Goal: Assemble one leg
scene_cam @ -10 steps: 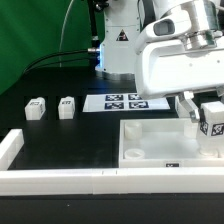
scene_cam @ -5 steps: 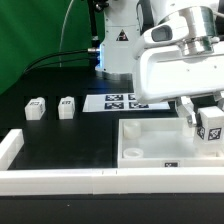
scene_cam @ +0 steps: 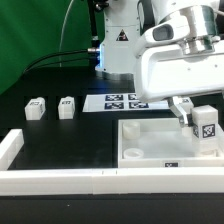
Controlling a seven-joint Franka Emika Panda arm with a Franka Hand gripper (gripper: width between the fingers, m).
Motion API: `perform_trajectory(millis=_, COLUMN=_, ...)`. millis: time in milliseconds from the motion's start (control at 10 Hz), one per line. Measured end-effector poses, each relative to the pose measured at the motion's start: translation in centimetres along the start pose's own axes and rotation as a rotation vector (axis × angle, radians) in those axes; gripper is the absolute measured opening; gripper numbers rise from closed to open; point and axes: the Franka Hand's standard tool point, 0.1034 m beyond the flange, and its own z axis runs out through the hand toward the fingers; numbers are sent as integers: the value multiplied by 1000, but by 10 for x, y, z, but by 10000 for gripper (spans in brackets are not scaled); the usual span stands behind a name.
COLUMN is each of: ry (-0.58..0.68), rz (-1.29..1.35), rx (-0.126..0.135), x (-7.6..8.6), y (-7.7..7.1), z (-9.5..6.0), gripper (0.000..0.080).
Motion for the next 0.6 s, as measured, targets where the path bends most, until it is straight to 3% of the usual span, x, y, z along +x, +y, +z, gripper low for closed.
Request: perform_trajectory(millis=600, ry=-4, rz=-6, rx=1, x=-2, y=0, z=1, gripper=649)
